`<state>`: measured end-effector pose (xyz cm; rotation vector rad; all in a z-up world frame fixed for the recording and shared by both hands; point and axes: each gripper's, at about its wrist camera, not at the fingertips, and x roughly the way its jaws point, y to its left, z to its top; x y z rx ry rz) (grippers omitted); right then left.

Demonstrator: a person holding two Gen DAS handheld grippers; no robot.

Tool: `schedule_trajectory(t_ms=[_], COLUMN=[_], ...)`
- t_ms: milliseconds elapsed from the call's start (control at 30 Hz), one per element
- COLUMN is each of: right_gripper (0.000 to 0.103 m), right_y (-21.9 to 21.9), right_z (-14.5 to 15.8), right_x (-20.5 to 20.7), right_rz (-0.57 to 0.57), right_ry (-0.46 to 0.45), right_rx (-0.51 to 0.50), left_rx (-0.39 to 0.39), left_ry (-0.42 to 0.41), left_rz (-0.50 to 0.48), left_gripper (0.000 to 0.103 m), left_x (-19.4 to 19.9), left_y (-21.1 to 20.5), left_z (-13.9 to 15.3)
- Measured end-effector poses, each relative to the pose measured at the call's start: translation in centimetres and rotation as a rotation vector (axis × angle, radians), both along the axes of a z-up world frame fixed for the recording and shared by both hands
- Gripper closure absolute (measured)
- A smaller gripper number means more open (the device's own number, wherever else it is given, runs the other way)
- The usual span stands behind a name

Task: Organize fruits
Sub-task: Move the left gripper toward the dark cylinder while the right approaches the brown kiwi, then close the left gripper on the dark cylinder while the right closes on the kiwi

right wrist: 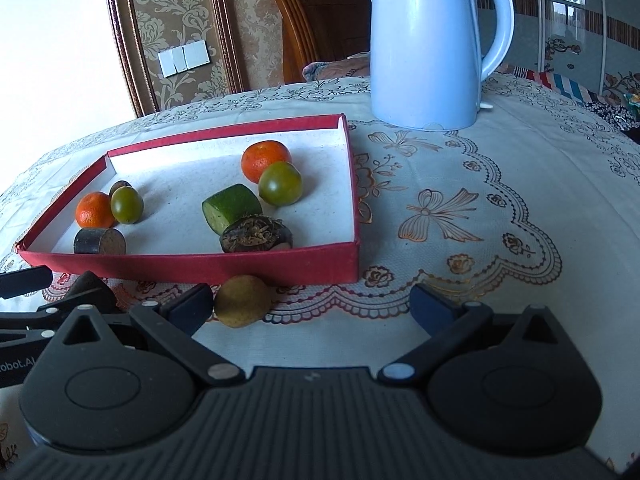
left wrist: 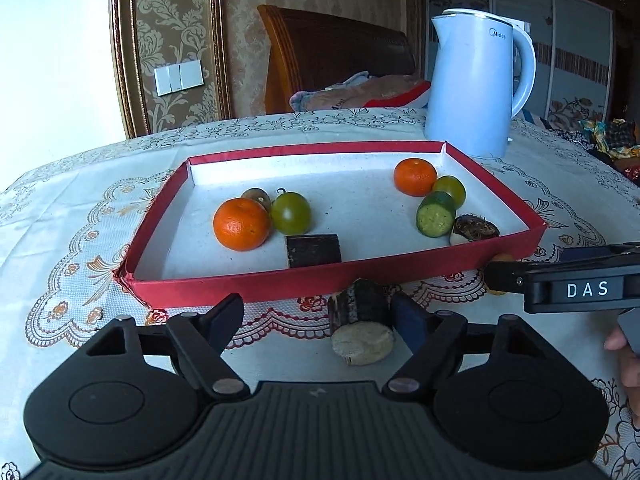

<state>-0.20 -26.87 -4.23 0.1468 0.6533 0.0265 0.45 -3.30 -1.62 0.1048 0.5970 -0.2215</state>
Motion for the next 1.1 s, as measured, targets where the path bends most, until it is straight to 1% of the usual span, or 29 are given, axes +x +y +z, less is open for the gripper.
schedule_trajectory(t_ms=[67,100,133,233,267,333,367,467,567,633,667,733,833,900,1000,1100], right_gripper=[0.0,0.0,0.0,0.001,0.003,0.01,0.01,0.013,0.018,0.024,0.025,0.034,0.037,0.041,0.041,0.046], right_y=[0.0,0.0,0.1,0.7,1.0,1.6,1.8,1.9,2.1,2.1,2.1,2.0,2.1,2.2,2.5,2.3], right_z=[0.0,0.0,0.1,0.1,0.1,0.0,0.0,0.0,0.1,0.1,0.1,0.2,0.2,0.2,0.3,0.3], right_x=[0.0,0.0,-0.1,-0.2,-0.2,-0.2,-0.2,-0.2,-0.3,-0.3,-0.3,-0.4,-0.4,-0.4,-0.5,-0.6], right_rz=[0.004,0.009,0.015,0.049,0.066,0.09,0.093,0.093,0.082,0.074,0.072,0.065,0.068,0.076,0.085,0.089], right_ry=[-0.003,-0.004,-0.006,-0.01,-0.012,-0.011,-0.009,-0.008,-0.009,-0.011,-0.011,-0.015,-0.015,-0.018,-0.017,-0.019], right_rx=[0.002,0.003,0.001,-0.012,-0.019,-0.042,-0.055,-0.066,-0.08,-0.091,-0.094,-0.095,-0.102,-0.101,-0.111,-0.098], left_rx=[-0.003,0.0,0.003,-0.009,-0.012,-0.026,-0.031,-0.021,-0.021,-0.027,-0.03,-0.032,-0.021,-0.032,-0.033,-0.02], left_ry=[-0.004,-0.008,-0.014,-0.023,-0.026,-0.021,-0.015,-0.013,0.007,0.015,0.019,0.026,0.048,0.057,0.06,0.057], left_rz=[-0.004,0.001,0.008,0.028,0.04,0.048,0.046,0.04,0.038,0.045,0.049,0.055,0.063,0.067,0.069,0.067], left_gripper=[0.036,0.043,0.045,0.045,0.044,0.043,0.043,0.043,0.043,0.043,0.043,0.043,0.043,0.043,0.043,0.043], left_x=[-0.3,-0.4,-0.4,-0.5,-0.5,-0.3,-0.2,-0.1,0.0,0.1,0.2,0.3,0.6,0.7,0.7,0.7], left_y=[0.1,0.1,0.2,0.5,0.7,0.9,0.9,0.8,0.7,0.9,1.0,1.1,1.0,1.2,1.3,1.1], left_z=[0.1,0.1,0.1,0.3,0.3,0.3,0.3,0.3,0.1,0.0,0.0,-0.1,-0.3,-0.4,-0.4,-0.4])
